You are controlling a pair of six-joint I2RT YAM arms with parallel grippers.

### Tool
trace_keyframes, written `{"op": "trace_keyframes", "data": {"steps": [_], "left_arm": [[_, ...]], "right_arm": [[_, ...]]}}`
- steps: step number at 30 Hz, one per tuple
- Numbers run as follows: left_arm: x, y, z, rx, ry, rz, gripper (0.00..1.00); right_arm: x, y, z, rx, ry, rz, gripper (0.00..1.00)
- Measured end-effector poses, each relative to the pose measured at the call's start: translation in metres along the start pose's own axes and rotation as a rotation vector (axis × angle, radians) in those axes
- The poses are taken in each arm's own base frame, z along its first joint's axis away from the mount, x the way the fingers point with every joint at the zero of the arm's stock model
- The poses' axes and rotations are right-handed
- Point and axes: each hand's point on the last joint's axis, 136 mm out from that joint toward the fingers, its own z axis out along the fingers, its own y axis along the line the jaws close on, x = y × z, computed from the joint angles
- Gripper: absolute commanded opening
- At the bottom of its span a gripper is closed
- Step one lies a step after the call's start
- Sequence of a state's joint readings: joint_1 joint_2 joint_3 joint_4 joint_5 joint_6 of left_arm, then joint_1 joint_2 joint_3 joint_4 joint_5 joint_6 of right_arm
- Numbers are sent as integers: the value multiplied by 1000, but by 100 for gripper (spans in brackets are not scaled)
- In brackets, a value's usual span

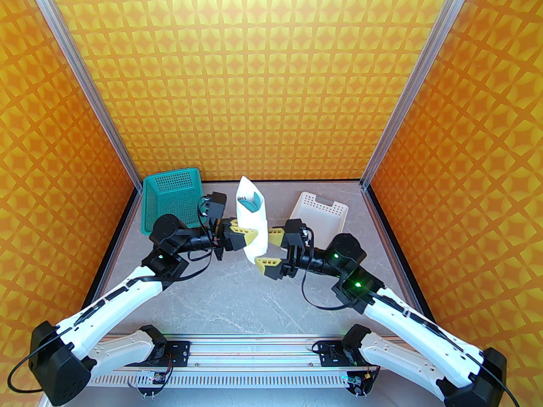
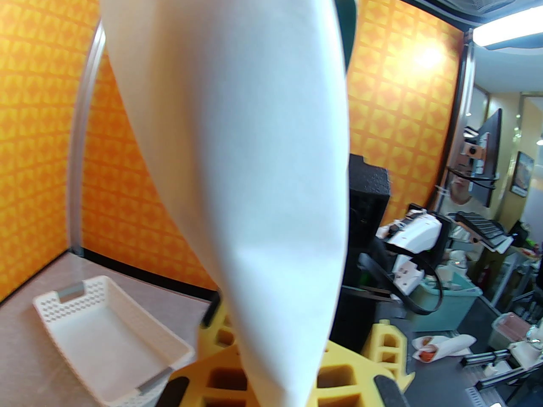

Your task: Place the utensils on the paper napkin and roll it up

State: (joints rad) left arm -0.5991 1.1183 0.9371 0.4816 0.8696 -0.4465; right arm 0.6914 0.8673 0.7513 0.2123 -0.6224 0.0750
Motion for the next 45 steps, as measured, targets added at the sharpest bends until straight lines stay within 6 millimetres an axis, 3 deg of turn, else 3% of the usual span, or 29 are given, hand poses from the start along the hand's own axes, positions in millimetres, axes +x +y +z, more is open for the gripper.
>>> {"op": "trace_keyframes", "data": {"steps": [5,13,25,35,45], "left_arm": [[-17,0,-12,-45,-7,55,0],[-29,2,-19,-89,19,101,0],[-37,37,-40,-191,65,111,0],[-40,117,-83,-353,113,18,0],[-25,207,-153,-545,151,-128,0]], "right_arm": [[-3,2,-16,58,13,-25,99],[0,-8,-47,228,58,2,99],[29,-30,-86,476,140,133,99],[100,-44,-91,564,271,297,99],[137,-56,-79,585,388,356,99]]}}
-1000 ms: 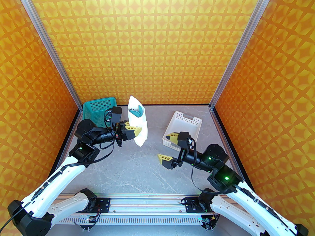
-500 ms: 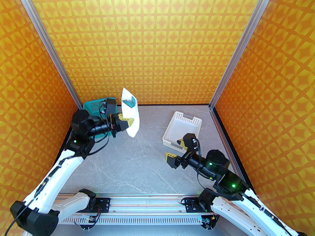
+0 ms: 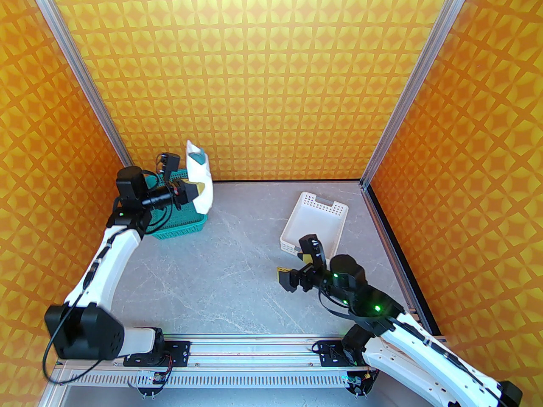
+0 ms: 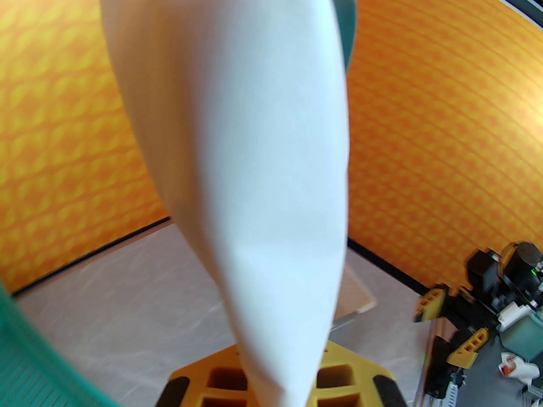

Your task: Place the utensils on the paper napkin and roll it up

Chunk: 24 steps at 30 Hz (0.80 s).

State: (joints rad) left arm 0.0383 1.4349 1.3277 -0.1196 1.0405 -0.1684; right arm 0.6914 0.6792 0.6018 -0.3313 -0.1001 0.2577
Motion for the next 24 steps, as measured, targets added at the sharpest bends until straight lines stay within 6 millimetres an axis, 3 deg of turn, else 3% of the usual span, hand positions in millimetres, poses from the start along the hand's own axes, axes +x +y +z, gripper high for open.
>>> {"op": "trace_keyframes", "data": {"steps": [10,15,24], "left_arm": [[29,83,-4,-118,100,-121,0],[55,123,0,-168,152,-204,0],[81,205,-1,-290,207,-320,0]], "right_arm": [[14,-11,28,52,95,10,99],[9,-11,39,60,123,12,99],[1,-10,49,63,134,17,99]]}}
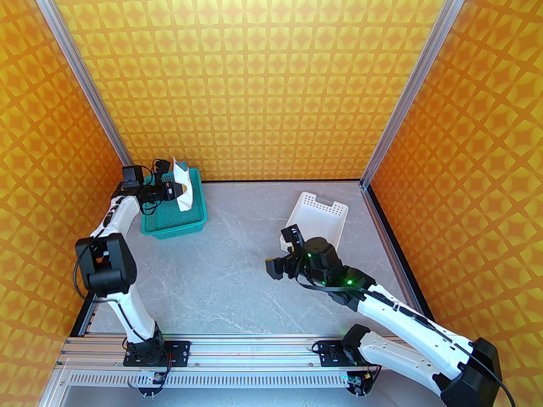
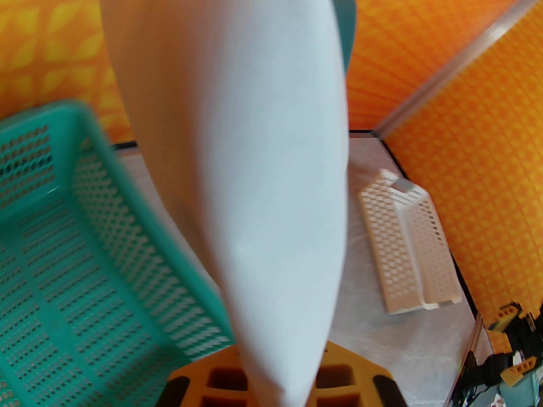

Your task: Place the utensils on the paper napkin and roll it up

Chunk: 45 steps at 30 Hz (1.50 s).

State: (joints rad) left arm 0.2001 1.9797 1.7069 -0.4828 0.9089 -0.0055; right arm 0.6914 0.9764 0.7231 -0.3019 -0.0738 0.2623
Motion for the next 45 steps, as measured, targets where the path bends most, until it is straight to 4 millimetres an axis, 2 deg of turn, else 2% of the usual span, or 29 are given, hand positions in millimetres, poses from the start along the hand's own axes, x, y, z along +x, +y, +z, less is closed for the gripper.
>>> {"op": "trace_keyframes", "data": {"steps": [8,17,25,35,45], "left_arm": [[7,53,33,-39,76,-101,0],[38,95,55,-115,169,-249,0],[53,111,66,-147,215,-307,0],[84,119,90,-148,295,-401,0],[92,121,94,-170,312,-492,0]], "right_arm": [[6,-2,8,9,32,17,99],[16,-6,19,22,76,47,99],[12,-5,23,23,79,55,99],[16,-7,31,31,107,65,99],[16,-7,38,35,126,78,99]]}}
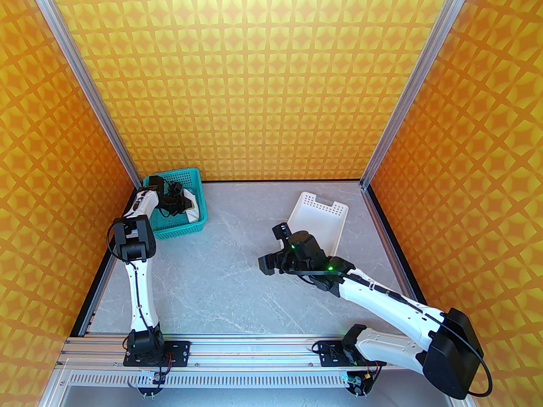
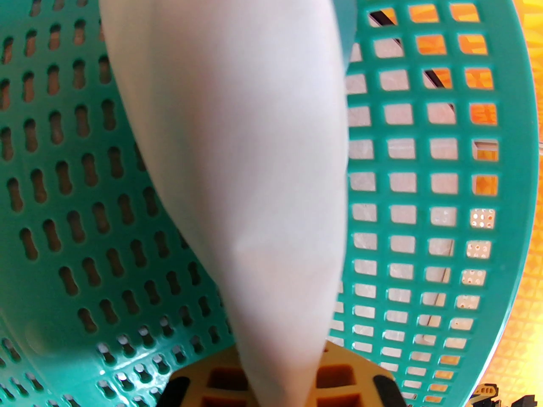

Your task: Place the utensils on the paper napkin and roll it up

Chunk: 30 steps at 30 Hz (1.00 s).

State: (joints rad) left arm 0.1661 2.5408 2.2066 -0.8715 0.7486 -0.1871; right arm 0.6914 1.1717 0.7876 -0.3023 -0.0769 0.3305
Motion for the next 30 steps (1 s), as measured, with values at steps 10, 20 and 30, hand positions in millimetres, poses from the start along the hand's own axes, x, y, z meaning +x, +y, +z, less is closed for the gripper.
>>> {"op": "trace_keyframes", "data": {"steps": [10,20,30], "left_arm": [[12,14,13,-28,43,-52,0],[14,12,15,-38,50,-47,17],[14,10,14,-45,53,-35,33]], "right_arm": [[0,0,0,0,1,7,98],[-1,0,2,5,12,7,99],[-1,0,2,9,16,7,99]]}}
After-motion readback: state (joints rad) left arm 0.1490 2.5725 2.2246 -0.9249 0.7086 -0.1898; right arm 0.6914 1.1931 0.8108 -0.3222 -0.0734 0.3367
